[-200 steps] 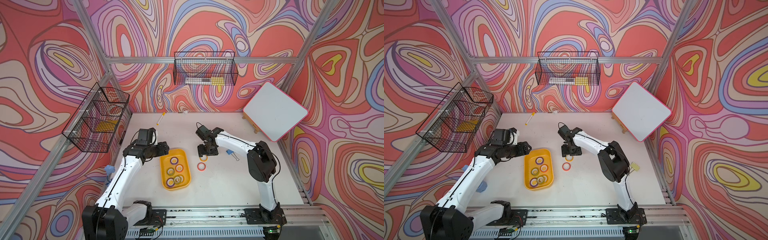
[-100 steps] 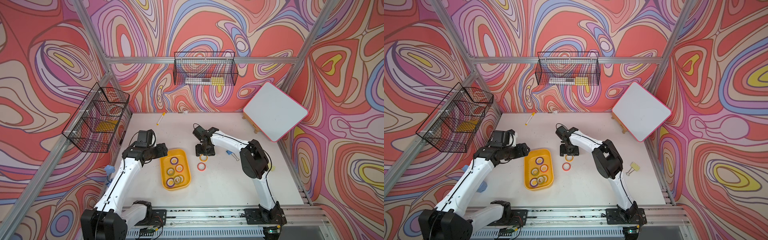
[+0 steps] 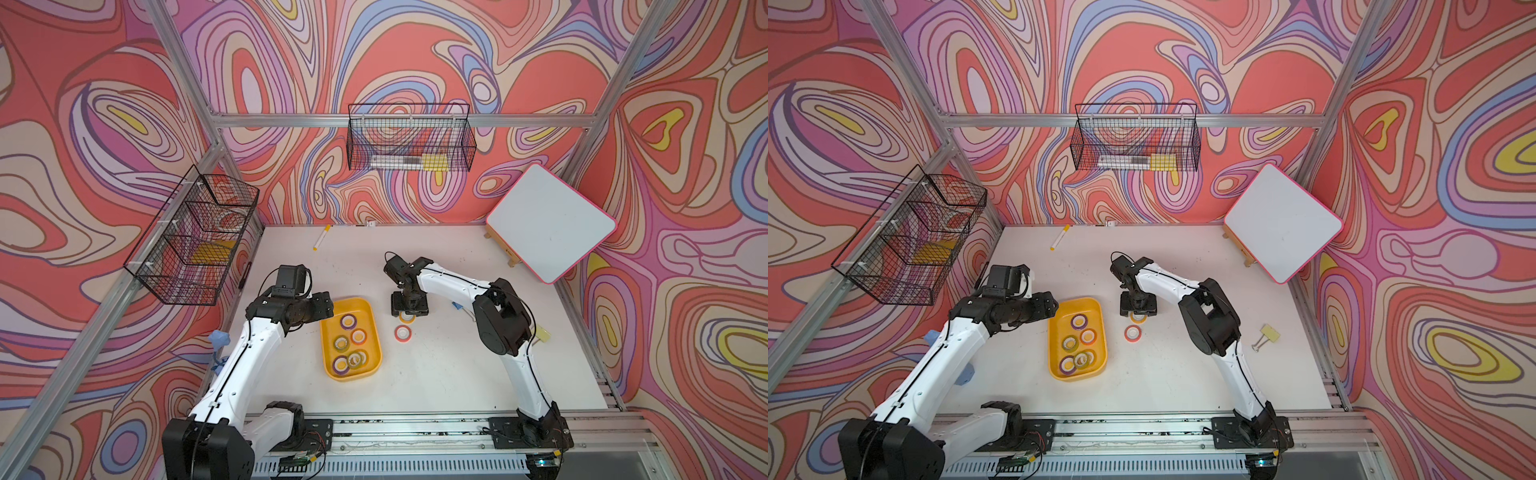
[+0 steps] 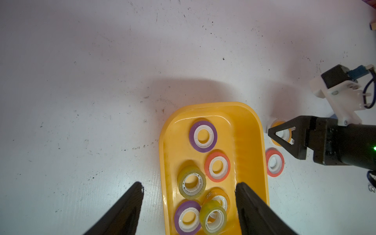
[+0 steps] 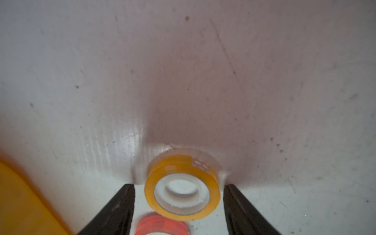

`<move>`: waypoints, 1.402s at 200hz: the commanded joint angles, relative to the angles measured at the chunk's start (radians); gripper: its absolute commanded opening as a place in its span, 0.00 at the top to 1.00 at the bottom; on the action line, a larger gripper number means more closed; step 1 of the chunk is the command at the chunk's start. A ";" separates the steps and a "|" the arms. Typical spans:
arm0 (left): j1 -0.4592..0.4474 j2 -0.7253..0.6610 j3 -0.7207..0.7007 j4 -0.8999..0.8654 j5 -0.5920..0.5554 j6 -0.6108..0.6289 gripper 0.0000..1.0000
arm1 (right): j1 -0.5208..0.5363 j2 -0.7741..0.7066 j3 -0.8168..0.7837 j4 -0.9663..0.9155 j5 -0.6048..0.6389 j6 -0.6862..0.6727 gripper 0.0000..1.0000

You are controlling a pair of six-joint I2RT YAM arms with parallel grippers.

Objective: Put the transparent tape into the storage box
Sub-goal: Adjust the storage box at the center of the board.

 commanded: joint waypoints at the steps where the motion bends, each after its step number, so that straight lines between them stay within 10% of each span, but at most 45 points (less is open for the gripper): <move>1: -0.002 -0.007 -0.007 -0.020 -0.002 0.000 0.24 | 0.009 0.027 0.014 -0.016 0.017 0.011 0.32; 198: -0.006 0.219 0.000 -0.125 -0.028 -0.016 0.51 | 0.022 -0.006 0.053 -0.050 0.055 0.002 0.42; 280: -0.005 0.274 0.010 -0.131 -0.018 -0.002 0.78 | 0.138 0.030 0.389 -0.216 0.141 -0.014 0.41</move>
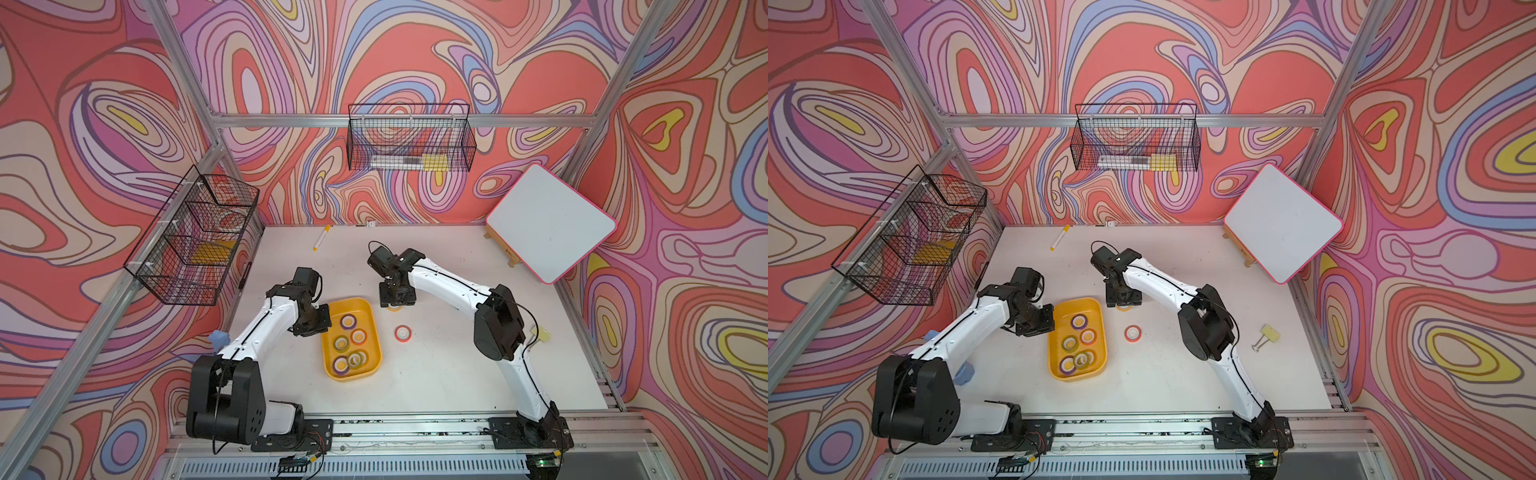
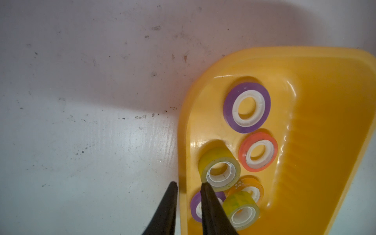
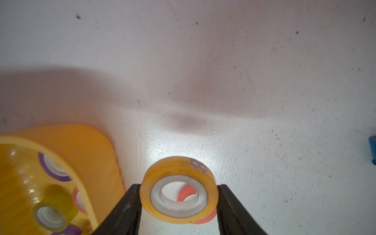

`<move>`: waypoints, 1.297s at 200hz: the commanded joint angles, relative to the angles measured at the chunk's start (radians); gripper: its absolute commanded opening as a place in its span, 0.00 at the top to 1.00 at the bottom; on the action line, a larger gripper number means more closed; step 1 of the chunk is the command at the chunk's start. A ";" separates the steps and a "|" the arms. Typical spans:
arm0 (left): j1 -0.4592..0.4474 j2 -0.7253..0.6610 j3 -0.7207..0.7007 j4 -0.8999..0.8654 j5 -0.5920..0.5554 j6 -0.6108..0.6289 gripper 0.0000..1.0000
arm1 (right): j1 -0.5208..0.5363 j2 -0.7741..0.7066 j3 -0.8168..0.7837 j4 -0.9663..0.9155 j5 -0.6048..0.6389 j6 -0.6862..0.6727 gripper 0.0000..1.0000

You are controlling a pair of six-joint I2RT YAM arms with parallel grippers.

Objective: Put the transparent tape into the storage box
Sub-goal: Adjust the storage box at the center of the board, then place the tape in the storage box.

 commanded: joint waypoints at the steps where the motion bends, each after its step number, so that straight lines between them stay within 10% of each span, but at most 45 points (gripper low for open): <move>1: -0.002 0.012 0.015 -0.032 -0.006 0.006 0.78 | 0.040 0.014 0.103 -0.073 0.044 -0.010 0.41; 57: -0.003 0.028 0.016 -0.029 0.019 0.007 0.88 | 0.124 0.121 0.340 -0.141 0.022 -0.020 0.42; 259: -0.039 0.057 0.024 -0.018 0.057 0.015 0.97 | 0.199 0.276 0.323 -0.035 -0.011 0.006 0.39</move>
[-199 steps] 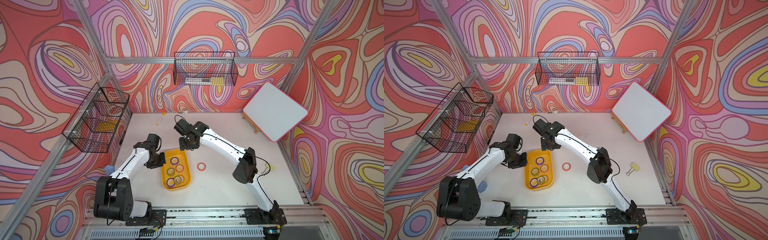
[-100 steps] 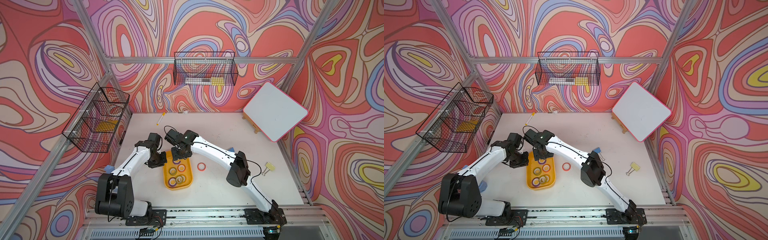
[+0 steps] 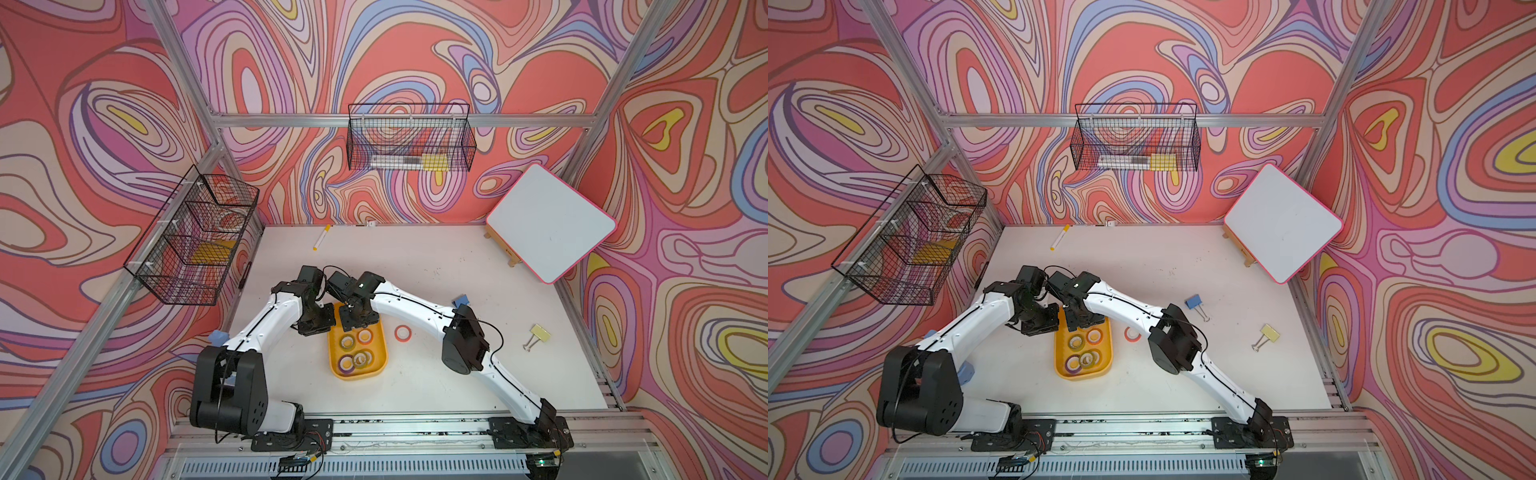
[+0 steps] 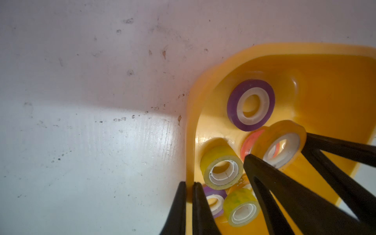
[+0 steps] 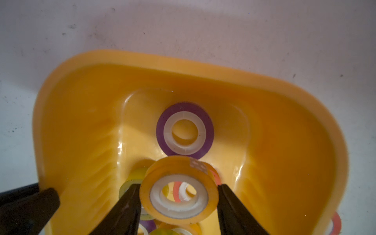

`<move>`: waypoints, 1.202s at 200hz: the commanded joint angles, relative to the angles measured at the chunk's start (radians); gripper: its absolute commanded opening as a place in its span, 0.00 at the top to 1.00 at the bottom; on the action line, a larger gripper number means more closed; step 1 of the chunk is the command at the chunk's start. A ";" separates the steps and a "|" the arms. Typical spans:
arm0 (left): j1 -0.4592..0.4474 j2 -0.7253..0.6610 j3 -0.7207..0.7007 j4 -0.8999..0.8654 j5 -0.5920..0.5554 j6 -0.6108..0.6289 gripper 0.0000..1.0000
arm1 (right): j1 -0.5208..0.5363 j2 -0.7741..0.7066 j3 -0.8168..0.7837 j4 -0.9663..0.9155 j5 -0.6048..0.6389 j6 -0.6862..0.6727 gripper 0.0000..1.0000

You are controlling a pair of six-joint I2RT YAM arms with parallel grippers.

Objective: Put the transparent tape into the storage box
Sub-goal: Place the tape in the storage box.

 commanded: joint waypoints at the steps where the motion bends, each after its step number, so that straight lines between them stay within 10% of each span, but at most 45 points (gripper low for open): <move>1: -0.011 0.014 0.003 -0.020 0.010 0.014 0.97 | -0.005 0.020 -0.008 0.018 0.020 0.011 0.39; 130: -0.012 0.018 0.006 -0.030 -0.002 0.020 0.96 | -0.017 -0.175 -0.034 0.009 0.101 0.019 0.36; 240: -0.015 0.015 0.004 -0.028 -0.001 0.027 0.95 | -0.188 -0.513 -0.679 0.095 0.026 0.052 0.24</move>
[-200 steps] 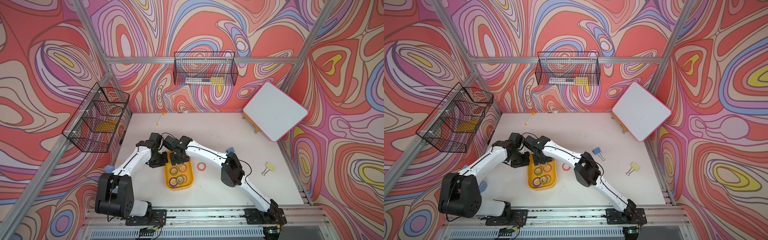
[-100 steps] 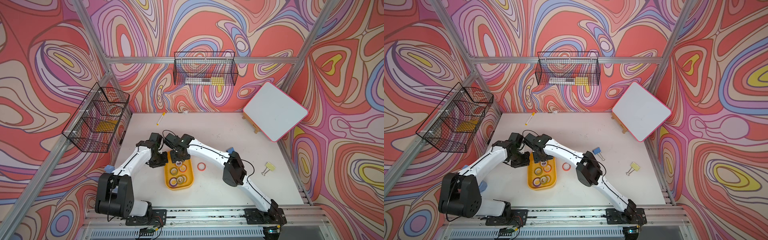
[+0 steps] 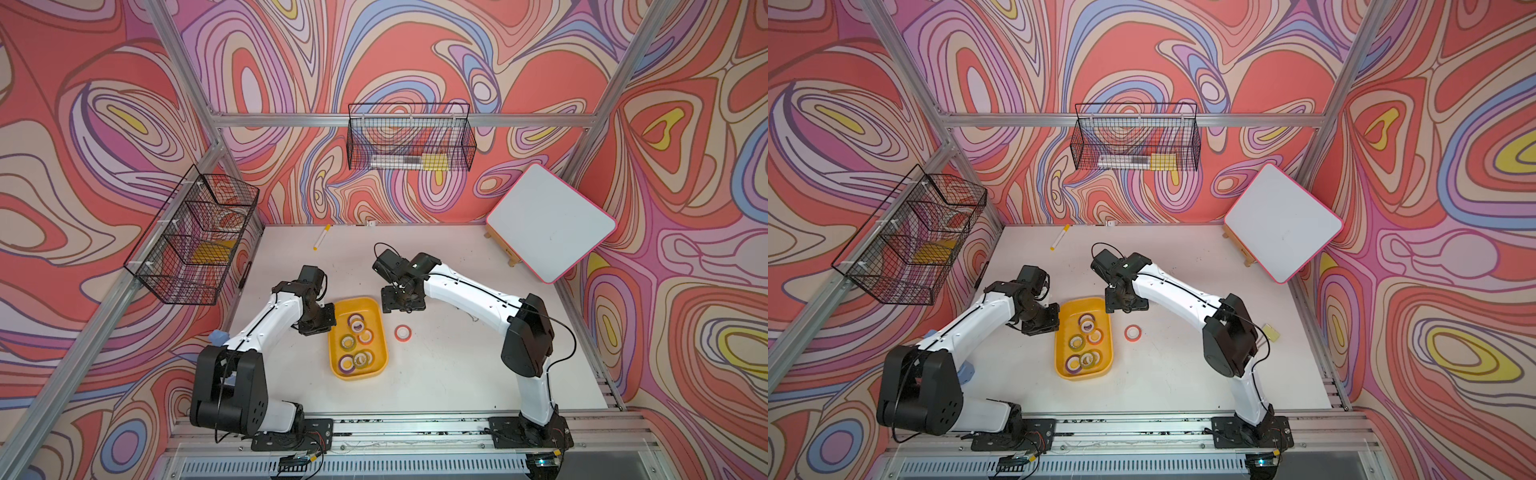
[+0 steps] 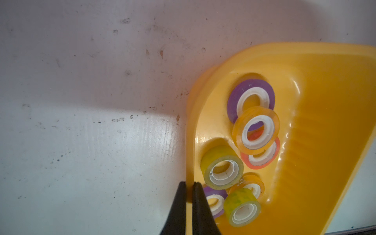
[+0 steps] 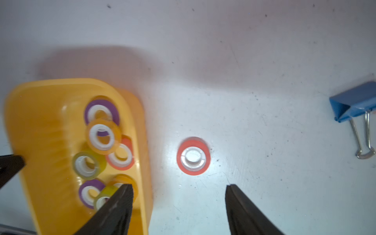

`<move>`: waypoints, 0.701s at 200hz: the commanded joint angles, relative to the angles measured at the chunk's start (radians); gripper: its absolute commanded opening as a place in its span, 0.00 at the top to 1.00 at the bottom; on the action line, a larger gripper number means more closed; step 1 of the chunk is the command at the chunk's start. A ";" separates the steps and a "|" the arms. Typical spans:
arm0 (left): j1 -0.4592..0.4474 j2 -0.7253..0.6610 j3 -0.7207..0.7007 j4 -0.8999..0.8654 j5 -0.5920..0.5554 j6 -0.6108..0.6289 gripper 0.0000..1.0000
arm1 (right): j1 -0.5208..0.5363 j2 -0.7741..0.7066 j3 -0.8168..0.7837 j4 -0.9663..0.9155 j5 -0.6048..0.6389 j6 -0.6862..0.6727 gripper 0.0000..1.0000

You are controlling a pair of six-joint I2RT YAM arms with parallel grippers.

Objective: Put the transparent tape into the storage box
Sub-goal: Place the tape in the storage box, then pick up the tape from the center of the board.

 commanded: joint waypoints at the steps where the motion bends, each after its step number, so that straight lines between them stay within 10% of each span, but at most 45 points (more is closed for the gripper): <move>1: -0.009 0.015 0.004 -0.028 0.000 0.019 0.95 | -0.015 -0.015 -0.077 0.014 -0.027 -0.002 0.24; 140: -0.009 0.010 0.008 -0.044 -0.057 0.024 0.99 | -0.016 0.121 -0.153 0.118 -0.137 -0.014 0.23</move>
